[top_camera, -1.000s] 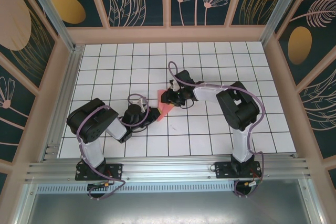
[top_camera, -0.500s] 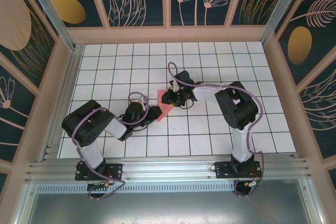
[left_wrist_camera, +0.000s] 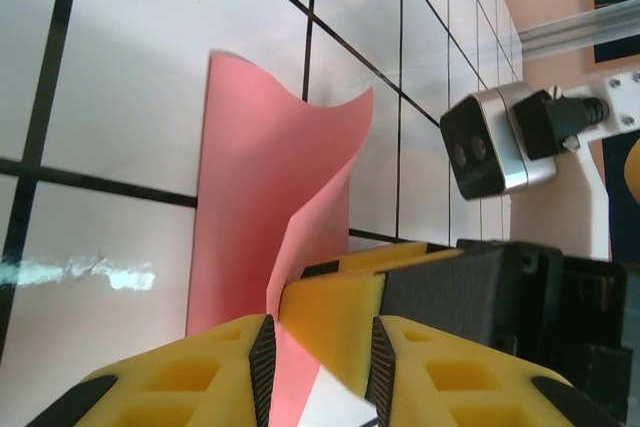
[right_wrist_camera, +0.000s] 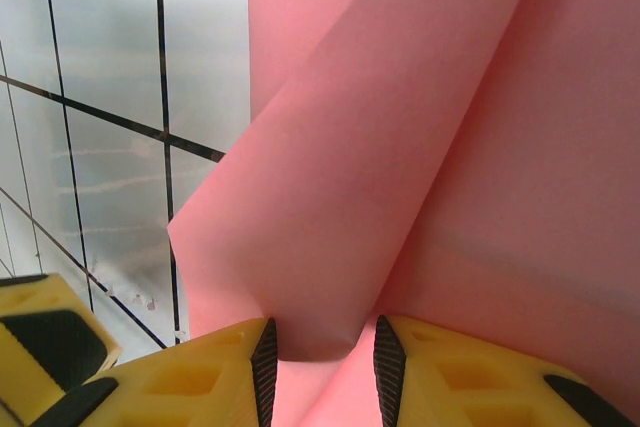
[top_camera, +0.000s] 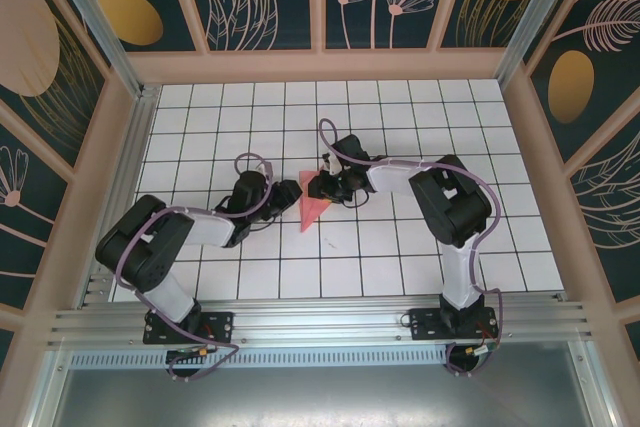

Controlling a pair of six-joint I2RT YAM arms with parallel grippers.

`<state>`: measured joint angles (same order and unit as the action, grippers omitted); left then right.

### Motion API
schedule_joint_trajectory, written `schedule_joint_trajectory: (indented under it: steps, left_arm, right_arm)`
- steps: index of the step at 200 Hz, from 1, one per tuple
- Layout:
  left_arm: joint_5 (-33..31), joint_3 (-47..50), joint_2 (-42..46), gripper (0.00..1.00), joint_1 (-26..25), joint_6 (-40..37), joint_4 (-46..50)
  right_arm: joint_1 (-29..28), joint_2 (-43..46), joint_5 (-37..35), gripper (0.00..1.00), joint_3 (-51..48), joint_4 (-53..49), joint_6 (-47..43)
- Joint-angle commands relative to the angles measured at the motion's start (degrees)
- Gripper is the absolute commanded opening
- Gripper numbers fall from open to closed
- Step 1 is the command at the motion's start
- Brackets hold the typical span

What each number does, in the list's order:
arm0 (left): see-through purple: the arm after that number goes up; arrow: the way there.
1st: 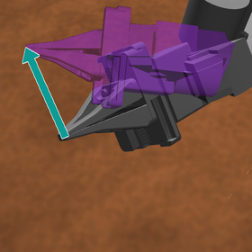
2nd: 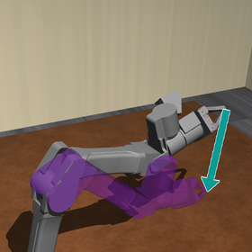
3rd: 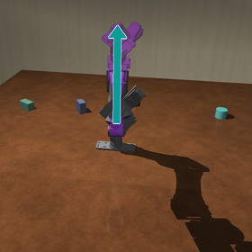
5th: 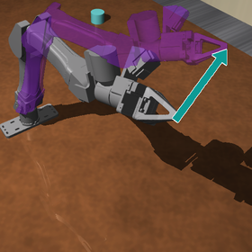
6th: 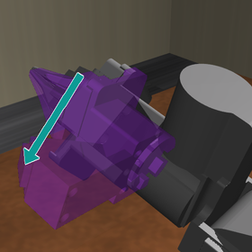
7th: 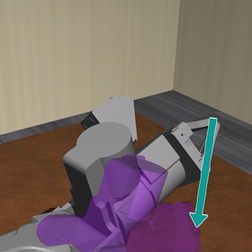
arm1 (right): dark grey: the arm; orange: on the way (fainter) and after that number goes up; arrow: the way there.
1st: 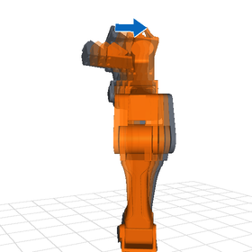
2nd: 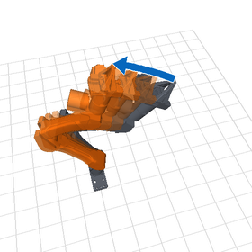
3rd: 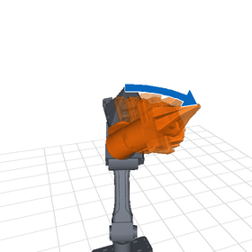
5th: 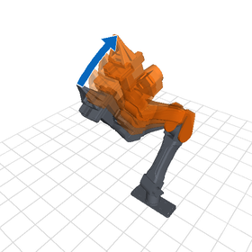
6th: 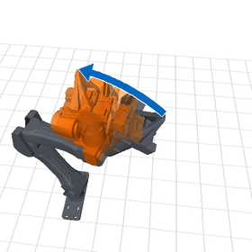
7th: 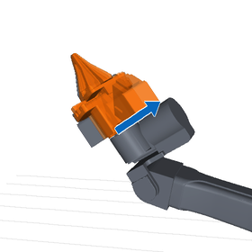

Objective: Fold a paper plane with a square sheet of paper (pick it up from the middle)
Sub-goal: Fourth fold the wing at the center of the table.

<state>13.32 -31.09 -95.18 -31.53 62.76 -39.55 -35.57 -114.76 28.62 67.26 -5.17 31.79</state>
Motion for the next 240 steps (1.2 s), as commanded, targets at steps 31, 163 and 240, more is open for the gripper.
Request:
schedule_joint_trajectory:
  steps: [31, 163, 240]
  left_arm:
    - [2.1, -5.56, -6.75, 0.29, 0.85, -3.44, 5.84]
    - [3.1, -8.72, -10.39, 0.11, 1.12, -5.39, 5.16]
    - [-0.67, -7.2, -9.52, 0.01, 1.25, -6.12, 6.5]
  right_arm:
    - [0.07, -4.24, -2.35, 0.34, -1.17, -2.02, -1.38]
    - [0.42, -4.0, -0.54, 0.36, -1.95, -1.14, -1.21]
    - [1.56, -3.34, 2.53, 0.43, -3.96, 2.01, -1.44]
